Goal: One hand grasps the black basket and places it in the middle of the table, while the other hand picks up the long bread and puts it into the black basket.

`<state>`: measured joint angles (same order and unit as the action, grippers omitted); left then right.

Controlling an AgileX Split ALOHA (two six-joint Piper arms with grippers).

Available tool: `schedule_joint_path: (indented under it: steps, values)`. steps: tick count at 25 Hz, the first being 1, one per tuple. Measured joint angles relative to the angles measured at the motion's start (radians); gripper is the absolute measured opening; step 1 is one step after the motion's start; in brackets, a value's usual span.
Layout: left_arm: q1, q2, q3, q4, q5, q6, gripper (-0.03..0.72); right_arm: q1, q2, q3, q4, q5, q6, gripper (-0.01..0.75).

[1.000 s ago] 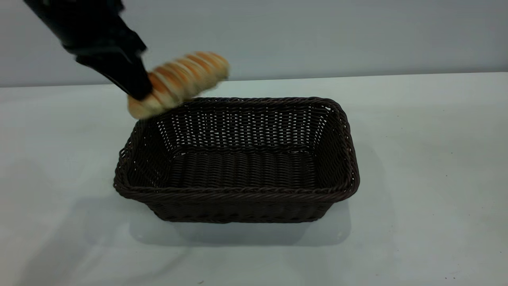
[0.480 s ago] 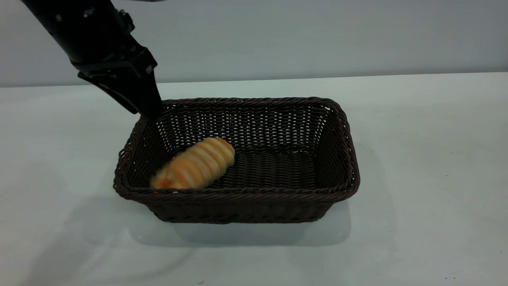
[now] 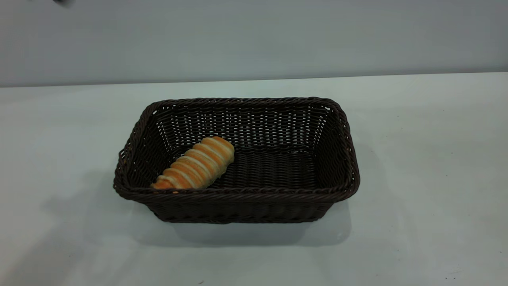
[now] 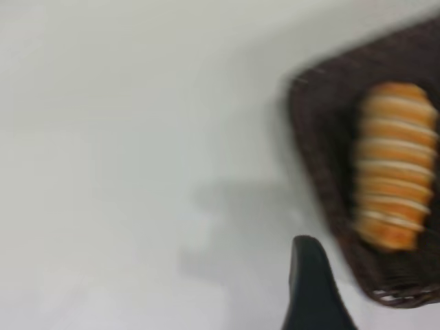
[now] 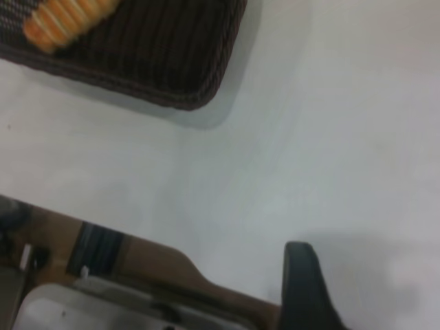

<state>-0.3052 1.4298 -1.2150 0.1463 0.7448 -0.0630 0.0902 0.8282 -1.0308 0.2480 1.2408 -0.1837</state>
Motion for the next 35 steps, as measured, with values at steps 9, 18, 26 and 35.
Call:
schedule_joint_path:
  steps: [9,18,26,35]
  values:
    - [0.0,-0.351,0.029,0.057,0.209,-0.018,0.482,0.0,-0.175,0.0,0.0,0.0,-0.026,0.51]
    - [0.0,-0.755,0.273,0.057,0.236,-0.008,0.482,0.0,-0.362,0.125,0.001,0.0,-0.079,0.51]
    - [0.0,-1.006,0.42,0.057,0.325,-0.008,0.482,0.0,-0.513,0.335,0.001,0.0,-0.132,0.51]
    - [0.0,-1.193,0.548,0.052,0.356,-0.008,0.482,0.0,-0.594,0.456,-0.007,-0.003,-0.135,0.51]
